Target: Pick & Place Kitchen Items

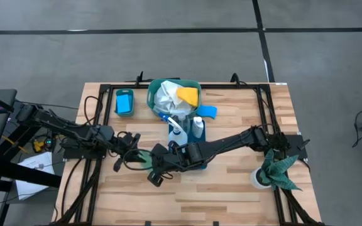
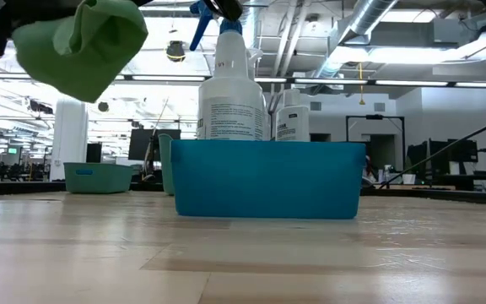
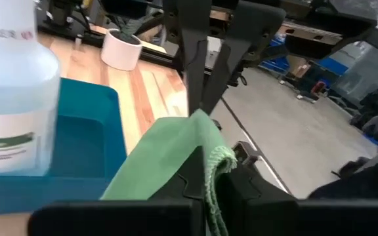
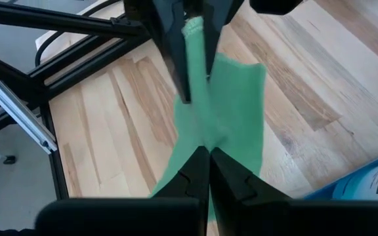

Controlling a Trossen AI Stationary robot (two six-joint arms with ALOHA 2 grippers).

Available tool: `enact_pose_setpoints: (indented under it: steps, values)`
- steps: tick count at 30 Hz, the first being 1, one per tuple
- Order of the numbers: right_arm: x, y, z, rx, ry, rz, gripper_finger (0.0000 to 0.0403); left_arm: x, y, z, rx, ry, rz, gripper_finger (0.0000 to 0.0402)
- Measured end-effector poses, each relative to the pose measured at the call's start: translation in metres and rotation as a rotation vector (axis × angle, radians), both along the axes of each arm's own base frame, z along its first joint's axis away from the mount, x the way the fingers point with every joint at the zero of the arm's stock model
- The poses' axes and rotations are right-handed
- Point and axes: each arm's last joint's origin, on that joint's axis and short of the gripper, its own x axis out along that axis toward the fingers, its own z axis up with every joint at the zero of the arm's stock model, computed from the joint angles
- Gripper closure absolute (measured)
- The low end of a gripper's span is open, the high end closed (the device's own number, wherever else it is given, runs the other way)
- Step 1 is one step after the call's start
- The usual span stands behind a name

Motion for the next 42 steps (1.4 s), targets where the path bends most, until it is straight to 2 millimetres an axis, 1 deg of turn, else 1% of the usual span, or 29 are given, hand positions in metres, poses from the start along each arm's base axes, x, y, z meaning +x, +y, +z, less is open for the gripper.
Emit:
enact_pose_setpoints:
  steps: [7, 11, 16, 22, 27, 33, 42]
  values:
    - [0.0, 0.0, 0.0, -0.001, 0.0, 0.001, 0.0402, 0.0, 0.0, 0.0, -0.013, 0.008, -0.008, 0.0399]
    - [0.0, 0.0, 0.0, -0.008, -0.003, 0.011, 0.0388, 0.0, 0.0, 0.0, -0.013, 0.009, -0.008, 0.04]
    - [0.002, 0.0, 0.002, -0.012, -0.024, 0.0, 0.0345, 0.0, 0.0, 0.0, -0.013, 0.01, -0.011, 0.04]
    - [0.002, -0.002, 0.003, -0.064, -0.048, -0.053, 0.0287, 0.0, 0.0, 0.0, -0.013, 0.01, -0.01, 0.0401]
    - [0.006, 0.0, 0.007, -0.107, -0.118, -0.068, 0.0257, 0.0, 0.0, 0.0, -0.014, 0.011, -0.014, 0.0401]
    - [0.006, 0.001, 0.008, -0.113, -0.129, -0.075, 0.0251, 0.0, 0.0, 0.0, -0.021, 0.014, -0.013, 0.0401]
    - [0.008, 0.006, 0.014, -0.186, -0.208, -0.108, 0.0273, -0.002, -0.001, -0.005, -0.029, 0.072, -0.034, 0.0401]
